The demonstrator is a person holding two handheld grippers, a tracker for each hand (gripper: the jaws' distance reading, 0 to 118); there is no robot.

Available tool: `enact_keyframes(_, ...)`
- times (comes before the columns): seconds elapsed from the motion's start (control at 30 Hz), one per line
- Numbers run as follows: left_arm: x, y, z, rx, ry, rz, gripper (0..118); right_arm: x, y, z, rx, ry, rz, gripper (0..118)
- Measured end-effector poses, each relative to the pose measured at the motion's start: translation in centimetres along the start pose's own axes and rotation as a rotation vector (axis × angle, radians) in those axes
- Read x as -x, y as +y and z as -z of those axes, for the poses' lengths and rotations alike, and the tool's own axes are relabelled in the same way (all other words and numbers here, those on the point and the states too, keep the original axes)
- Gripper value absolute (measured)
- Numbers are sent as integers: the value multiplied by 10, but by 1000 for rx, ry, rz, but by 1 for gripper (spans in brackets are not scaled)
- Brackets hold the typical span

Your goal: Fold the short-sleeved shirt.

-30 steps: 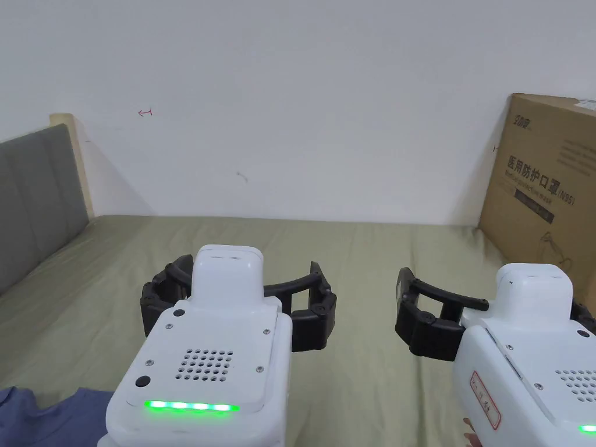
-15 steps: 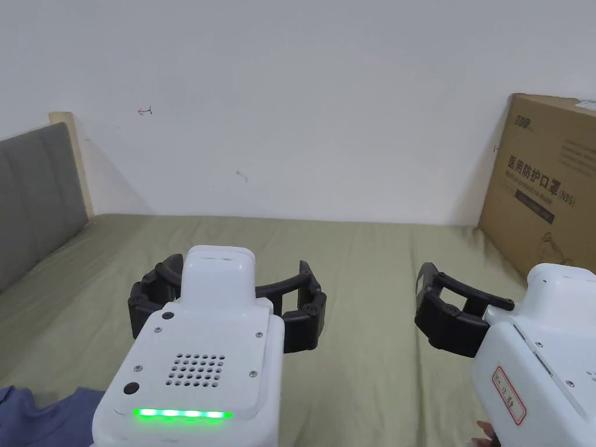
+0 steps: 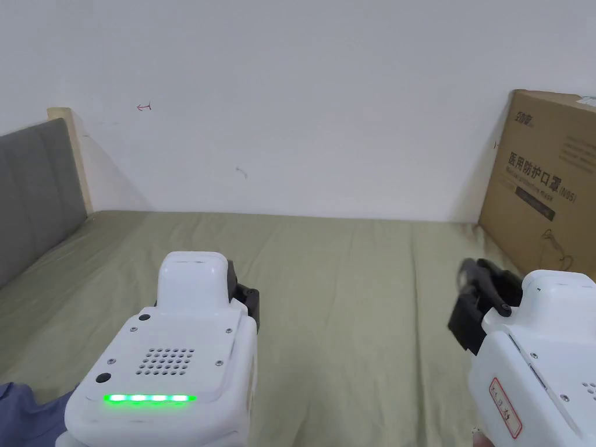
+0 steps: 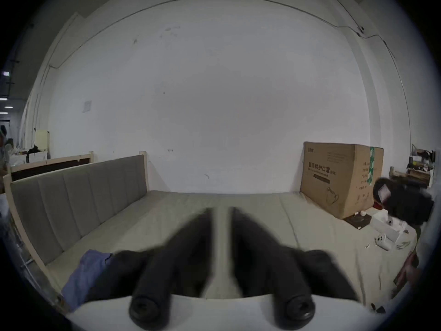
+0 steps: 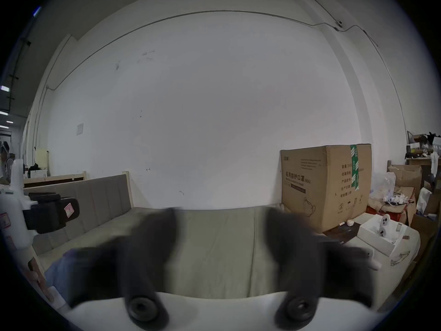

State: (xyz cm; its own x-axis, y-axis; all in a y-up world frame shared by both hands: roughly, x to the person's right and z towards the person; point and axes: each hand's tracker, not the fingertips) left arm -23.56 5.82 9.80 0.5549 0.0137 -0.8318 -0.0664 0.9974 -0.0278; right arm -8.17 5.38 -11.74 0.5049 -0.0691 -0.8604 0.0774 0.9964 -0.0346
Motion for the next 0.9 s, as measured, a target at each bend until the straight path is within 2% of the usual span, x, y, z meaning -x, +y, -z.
enact_keyframes(0.03,4,-2,1,27,-51,-40,2,-4,-1,1,15,-7,14,1)
enact_keyframes(0.1,8,-5,6,65,-79,-76,0,-11,-3,2,53,60,65,1)
enact_keyframes(0.2,9,-10,9,72,-97,-86,0,-10,-4,0,54,30,28,0)
enact_keyframes(0.37,14,-9,10,87,-125,-102,0,-9,-3,-4,58,24,38,0)
enact_keyframes(0.47,40,-10,3,104,-109,-123,0,3,-7,4,121,125,99,0)
enact_keyframes(0.53,69,-13,-11,101,-25,-109,0,24,-13,16,163,197,89,0)
enact_keyframes(0.7,155,-19,-60,98,209,-117,0,105,-23,28,199,448,26,0)
enact_keyframes(0.73,174,-21,-74,93,262,-128,0,125,-25,28,205,519,31,0)
enact_keyframes(0.9,221,-26,-118,80,385,-149,0,183,-32,33,271,671,92,0)
